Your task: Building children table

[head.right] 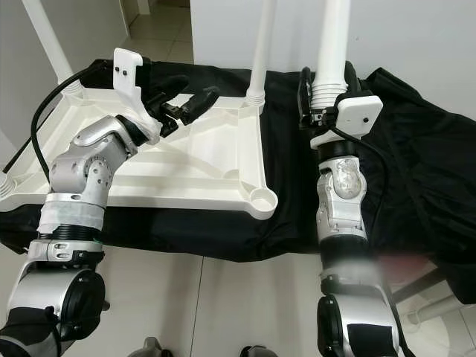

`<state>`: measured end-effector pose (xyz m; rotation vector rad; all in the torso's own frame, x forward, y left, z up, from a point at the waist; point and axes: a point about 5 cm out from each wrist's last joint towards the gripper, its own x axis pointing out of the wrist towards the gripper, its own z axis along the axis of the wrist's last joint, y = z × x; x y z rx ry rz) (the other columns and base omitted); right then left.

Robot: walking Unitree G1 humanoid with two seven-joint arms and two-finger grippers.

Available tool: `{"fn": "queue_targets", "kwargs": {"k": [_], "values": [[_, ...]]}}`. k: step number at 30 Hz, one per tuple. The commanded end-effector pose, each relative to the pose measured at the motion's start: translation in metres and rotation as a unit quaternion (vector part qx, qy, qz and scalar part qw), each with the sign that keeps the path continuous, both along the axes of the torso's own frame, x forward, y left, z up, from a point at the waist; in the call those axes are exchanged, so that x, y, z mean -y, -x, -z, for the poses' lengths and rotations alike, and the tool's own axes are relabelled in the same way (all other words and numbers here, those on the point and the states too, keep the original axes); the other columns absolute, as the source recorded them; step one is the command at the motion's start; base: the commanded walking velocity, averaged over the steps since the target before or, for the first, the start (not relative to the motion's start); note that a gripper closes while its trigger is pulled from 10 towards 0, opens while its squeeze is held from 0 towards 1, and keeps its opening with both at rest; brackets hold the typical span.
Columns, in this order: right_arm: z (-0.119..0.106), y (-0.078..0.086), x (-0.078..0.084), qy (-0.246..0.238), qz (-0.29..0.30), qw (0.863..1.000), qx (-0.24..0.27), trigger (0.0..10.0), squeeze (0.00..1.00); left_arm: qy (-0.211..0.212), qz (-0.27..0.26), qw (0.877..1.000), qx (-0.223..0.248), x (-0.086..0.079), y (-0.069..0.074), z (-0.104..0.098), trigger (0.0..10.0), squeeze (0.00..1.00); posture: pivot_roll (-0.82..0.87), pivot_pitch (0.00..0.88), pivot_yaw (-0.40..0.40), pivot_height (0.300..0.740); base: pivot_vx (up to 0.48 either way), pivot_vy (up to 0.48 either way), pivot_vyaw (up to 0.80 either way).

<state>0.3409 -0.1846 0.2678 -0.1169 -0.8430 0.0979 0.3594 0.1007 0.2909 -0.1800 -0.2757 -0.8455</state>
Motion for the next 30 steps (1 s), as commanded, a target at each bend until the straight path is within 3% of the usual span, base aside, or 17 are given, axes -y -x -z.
{"fn": "queue_targets", "kwargs": {"k": [1,3,8,18,30], "values": [[-0.011,0.003,-0.006,0.018,-0.019,0.999,0.020,10.0,0.00,0.005,0.051,0.999,-0.002,0.004,0.004,-0.009,10.0,0.00,0.02,0.000,-0.004,0.740,0.000,0.000,0.00],[-0.012,0.002,-0.013,0.035,-0.038,0.998,0.020,10.0,0.00,0.031,0.088,0.995,-0.027,0.003,0.006,-0.015,10.0,0.00,0.02,0.000,-0.006,0.740,0.000,0.000,0.00],[-0.009,0.001,-0.020,0.055,-0.056,0.997,0.013,10.0,0.00,0.051,0.113,0.991,-0.048,0.003,0.008,-0.017,10.0,0.00,0.02,0.002,-0.008,0.740,0.000,0.000,0.00],[0.021,0.007,-0.042,0.124,-0.113,0.985,-0.032,10.0,0.00,0.068,0.152,0.977,-0.130,0.014,0.004,-0.017,10.0,0.00,-0.01,0.011,0.004,0.740,0.000,0.000,0.00],[0.038,0.017,-0.056,0.164,-0.145,0.974,-0.048,10.0,0.00,0.070,0.187,0.965,-0.169,0.018,0.001,-0.019,10.0,0.00,-0.03,0.019,0.014,0.740,0.000,0.000,0.00]]}}
